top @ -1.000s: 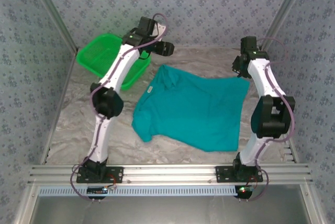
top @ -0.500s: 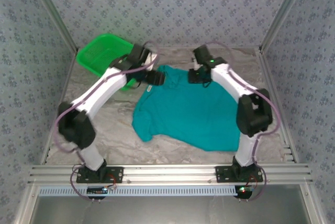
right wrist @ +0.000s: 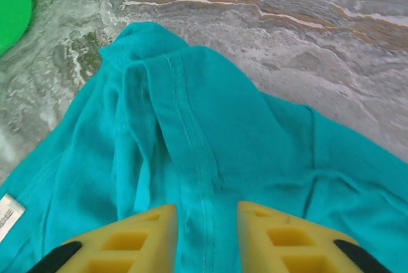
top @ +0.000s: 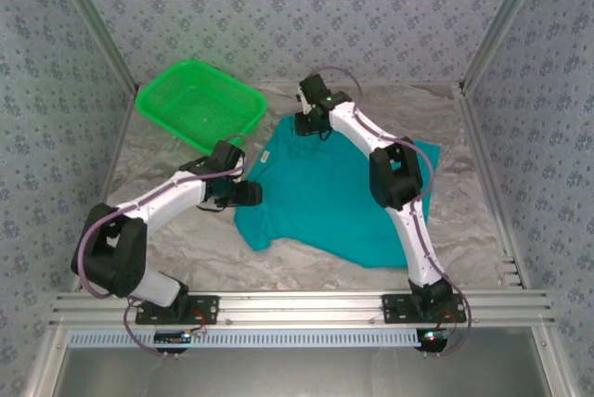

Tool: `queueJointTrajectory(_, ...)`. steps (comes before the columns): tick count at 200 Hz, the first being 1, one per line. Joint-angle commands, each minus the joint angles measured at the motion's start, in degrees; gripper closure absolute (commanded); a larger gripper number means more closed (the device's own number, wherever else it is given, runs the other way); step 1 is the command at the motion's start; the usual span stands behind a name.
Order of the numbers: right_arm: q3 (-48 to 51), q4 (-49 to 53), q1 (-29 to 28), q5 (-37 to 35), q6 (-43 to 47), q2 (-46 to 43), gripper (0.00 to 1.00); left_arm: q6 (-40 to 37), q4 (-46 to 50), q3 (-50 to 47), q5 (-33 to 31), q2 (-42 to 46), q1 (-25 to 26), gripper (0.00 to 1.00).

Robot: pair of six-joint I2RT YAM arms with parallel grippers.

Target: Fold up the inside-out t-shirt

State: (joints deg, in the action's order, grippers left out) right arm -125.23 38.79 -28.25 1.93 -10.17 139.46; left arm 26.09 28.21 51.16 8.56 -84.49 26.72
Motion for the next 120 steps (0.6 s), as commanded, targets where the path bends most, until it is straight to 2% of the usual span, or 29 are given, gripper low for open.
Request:
queueJointTrajectory(1, -4.7, 3.2, -0.8, -2.8, 0.5, 4.2, 0.78, 2.0, -4.2, -0.6, 1.7, -2.2, 0.1, 0.32)
queueJointTrajectory(14, -6.2, 3.3, -0.7, -4.2, -0.2, 5.0, 0.92, 2.0, -3.9, -0.8, 1.1, -3.2, 0.1, 0.34)
queueJointTrajectory(28, -7.2, 2.7, 0.0, -4.1, -0.7, 5.4, 1.0, 2.1, -3.4, -1.1, 0.1, -3.9, 0.1, 0.36)
queueJointTrajectory(45, -8.5, 2.5, 0.9, -4.3, -1.4, 5.9, 1.0, 2.0, -3.3, -2.0, -0.5, -4.1, 0.2, 0.37)
queueJointTrajectory(72, -10.4, 1.7, 2.7, -8.5, -3.4, 6.5, 1.0, 2.1, -2.5, -3.1, -2.2, -3.9, 0.1, 0.38)
queueJointTrajectory(120, -19.7, 1.2, 9.9, -10.5, -10.7, 11.1, 1.0, 0.9, -0.7, -3.3, -2.3, -2.5, 0.1, 0.38)
